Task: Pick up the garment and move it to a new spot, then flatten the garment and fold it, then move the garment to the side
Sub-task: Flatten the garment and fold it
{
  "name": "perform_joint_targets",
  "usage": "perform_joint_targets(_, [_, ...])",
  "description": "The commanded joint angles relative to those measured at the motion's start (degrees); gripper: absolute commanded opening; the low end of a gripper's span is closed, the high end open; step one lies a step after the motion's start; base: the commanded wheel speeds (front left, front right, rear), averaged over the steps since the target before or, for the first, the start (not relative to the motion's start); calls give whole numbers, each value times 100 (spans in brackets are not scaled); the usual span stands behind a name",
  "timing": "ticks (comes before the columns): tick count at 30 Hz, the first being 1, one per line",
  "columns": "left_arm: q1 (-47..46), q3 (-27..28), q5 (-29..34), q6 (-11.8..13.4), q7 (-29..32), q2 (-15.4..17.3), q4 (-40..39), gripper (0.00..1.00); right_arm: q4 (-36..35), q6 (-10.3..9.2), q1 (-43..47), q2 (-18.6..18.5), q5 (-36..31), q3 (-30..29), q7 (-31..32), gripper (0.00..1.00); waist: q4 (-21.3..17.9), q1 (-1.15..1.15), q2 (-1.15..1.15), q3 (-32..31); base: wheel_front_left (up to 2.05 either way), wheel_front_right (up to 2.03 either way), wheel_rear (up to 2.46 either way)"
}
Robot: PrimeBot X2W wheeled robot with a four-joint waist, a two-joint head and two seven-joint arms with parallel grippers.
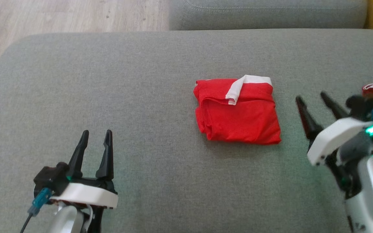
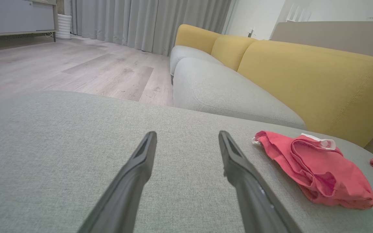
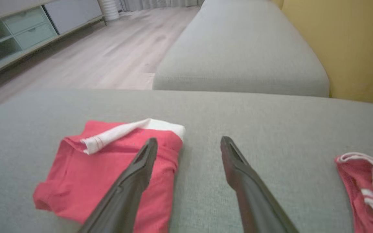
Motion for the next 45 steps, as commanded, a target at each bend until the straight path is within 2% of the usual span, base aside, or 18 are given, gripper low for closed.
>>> perform_joint_targets(1, [-141,227,34,9,-55,124,-208,100,-74,39,-76,68,-109,70,-72,100,3,1,0,41,0,0,0])
perform_joint_targets(4, [-178,197,36,9,-55,123,-232,100,50,39,-82,145,-165,122,-78,100,34,1,0,102,0,0,0])
perform_joint_targets(7, [-273,129,28,9,-55,130,-258,100,335,39,-361,256,-265,453,8,100,152,1,0,241,0,0,0])
perform_joint_targets(8, [-301,108,26,9,-55,128,-263,100,425,39,-462,263,-299,566,56,57,201,1,0,285,0,0,0])
perform_joint_targets(9, [-325,96,24,9,-55,125,-267,100,526,39,-569,284,-317,682,94,0,240,1,0,314,0,0,0])
perform_joint_targets(16, [-492,-21,19,9,-55,60,-246,100,1467,39,-1283,446,-340,1343,496,0,564,1,0,478,0,0,0])
perform_joint_targets(20, [-567,-65,-4,9,-55,35,-231,100,1936,39,-1790,555,-283,1543,427,0,710,1,0,533,0,0,0])
perform_joint_targets(27, [-613,-66,-18,9,-55,0,-217,100,2581,39,-2747,750,-107,1524,-230,0,795,1,0,573,0,0,0])
perform_joint_targets(32, [-546,28,16,9,-55,9,-203,100,2601,39,-2875,823,98,1466,-964,0,699,1,0,459,0,0,0])
perform_joint_targets(33, [-524,63,29,9,-55,15,-206,100,2543,39,-2813,807,123,1463,-1132,58,660,1,0,426,0,0,0])
perform_joint_targets(34, [-497,108,46,9,-55,22,-209,100,2474,39,-2717,786,166,1435,-1299,100,604,1,0,384,0,0,0])
perform_joint_targets(40, [-309,384,153,31,-55,88,-244,100,1740,39,-1742,531,384,1317,-2036,100,168,1,0,140,0,0,0])
perform_joint_targets(45, [-112,583,201,87,-55,142,-268,100,1043,39,-830,330,267,1034,-2108,100,-264,1,0,-73,0,0,0])
